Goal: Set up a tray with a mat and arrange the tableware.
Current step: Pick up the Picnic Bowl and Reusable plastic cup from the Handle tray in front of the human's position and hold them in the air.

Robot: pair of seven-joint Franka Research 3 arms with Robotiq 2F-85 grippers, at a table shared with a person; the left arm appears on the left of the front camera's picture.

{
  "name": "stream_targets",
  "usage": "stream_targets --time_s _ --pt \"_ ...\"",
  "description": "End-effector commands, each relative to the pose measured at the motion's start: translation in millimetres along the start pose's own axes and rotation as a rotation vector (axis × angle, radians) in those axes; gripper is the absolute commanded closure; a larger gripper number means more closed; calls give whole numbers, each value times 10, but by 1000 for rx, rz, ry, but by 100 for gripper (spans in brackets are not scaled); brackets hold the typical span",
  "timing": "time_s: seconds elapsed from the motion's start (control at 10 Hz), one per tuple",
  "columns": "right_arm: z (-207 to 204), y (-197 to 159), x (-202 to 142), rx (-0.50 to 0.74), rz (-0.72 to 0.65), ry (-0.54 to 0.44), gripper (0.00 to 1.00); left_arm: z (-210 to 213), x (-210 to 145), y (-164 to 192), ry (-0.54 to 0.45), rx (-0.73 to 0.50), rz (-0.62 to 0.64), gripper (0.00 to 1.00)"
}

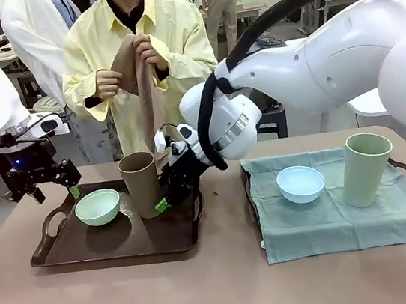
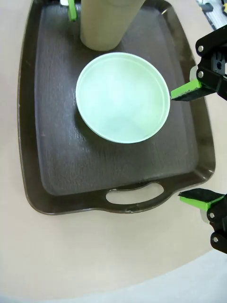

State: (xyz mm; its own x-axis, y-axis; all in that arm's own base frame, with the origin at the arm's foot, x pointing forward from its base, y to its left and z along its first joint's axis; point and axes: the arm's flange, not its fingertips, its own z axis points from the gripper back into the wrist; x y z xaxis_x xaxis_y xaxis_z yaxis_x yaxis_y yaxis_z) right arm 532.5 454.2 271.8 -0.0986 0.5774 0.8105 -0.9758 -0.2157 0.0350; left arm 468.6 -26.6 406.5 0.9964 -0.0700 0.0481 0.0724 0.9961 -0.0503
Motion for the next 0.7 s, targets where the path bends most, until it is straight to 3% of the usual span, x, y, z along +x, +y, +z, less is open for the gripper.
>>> stream_targets --time_s 0.0,0.6 --pt "-88 -108 127 7 -13 7 0 -94 25 76 3 27 -1 3" --pt "-144 -132 249 23 19 -16 0 -389 110 16 33 35 -3 3"
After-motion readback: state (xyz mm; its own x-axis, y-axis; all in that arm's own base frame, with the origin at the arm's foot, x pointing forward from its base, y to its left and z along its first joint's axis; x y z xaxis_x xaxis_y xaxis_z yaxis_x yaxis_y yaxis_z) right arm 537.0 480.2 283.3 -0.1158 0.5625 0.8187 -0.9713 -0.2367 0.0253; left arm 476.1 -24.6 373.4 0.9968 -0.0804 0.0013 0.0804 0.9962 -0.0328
